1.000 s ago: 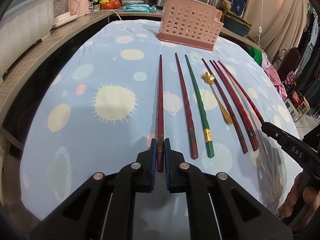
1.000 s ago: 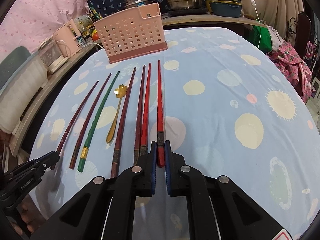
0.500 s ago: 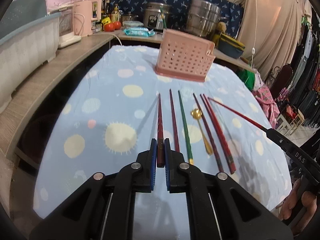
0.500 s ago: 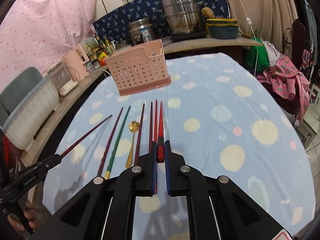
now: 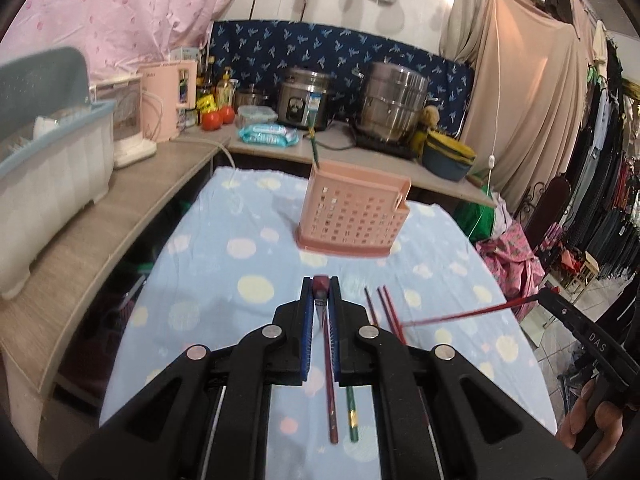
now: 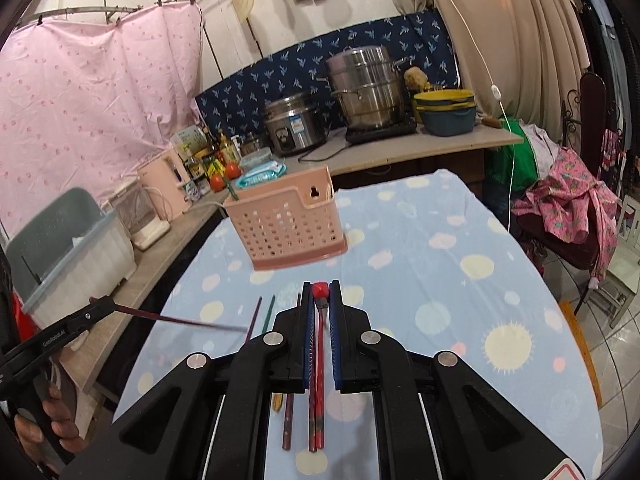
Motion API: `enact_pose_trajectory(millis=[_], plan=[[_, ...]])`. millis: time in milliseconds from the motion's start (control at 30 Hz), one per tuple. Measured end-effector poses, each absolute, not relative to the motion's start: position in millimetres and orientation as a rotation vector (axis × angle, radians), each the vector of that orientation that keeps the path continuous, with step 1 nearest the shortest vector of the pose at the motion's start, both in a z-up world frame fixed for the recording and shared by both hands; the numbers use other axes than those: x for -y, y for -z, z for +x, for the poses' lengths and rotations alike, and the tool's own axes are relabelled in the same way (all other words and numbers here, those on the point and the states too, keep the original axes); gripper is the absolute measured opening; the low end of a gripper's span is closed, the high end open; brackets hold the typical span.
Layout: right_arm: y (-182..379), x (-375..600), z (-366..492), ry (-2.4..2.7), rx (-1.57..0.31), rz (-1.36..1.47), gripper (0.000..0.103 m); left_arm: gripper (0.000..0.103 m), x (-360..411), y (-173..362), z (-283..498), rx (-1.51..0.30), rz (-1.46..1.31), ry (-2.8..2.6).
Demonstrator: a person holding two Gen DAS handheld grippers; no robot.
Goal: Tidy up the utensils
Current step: 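Lift both chopsticks and carry them toward the pink basket, then lower both chopsticks into the pink basket and open both tools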
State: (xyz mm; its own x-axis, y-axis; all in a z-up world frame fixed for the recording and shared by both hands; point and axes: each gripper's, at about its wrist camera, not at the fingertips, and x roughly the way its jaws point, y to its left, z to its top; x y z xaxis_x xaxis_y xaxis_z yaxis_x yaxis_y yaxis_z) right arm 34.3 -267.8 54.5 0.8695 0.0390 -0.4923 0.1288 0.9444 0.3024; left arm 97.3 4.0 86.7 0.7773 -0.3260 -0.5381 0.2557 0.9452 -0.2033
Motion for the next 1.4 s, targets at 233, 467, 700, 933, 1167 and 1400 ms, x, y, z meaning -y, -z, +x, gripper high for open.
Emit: enact_pose_trajectory(millis=[233, 467, 700, 933, 1167, 1400], plan=[[-83, 274, 52, 0.039, -0.465, 0.310, 0.007, 0.007, 12, -128, 122, -0.523, -0.117, 0.345], [-112, 278, 81, 0.002, -0.421, 0.305, 0.007, 0.007, 22, -163, 146, -0.456, -0.125, 0.358], [-151, 280, 126, -0.018, -0.351, 0.286, 0.007, 0.007, 32, -206, 182, -0.368, -0.128, 0.349], [-187, 294, 184, 0.000, -0.280, 0.297, 0.007, 0.007, 45, -239, 227, -0.280, -0.107, 0.325], [-211, 301, 240, 0.024, -0.248, 0.290, 0.007, 0.007, 55, -242, 280, -0.285, -0.102, 0.297], [-207, 300, 280, 0.039, -0.254, 0.287, 0.007, 0.007, 62, -218, 311, -0.333, -0.081, 0.282]])
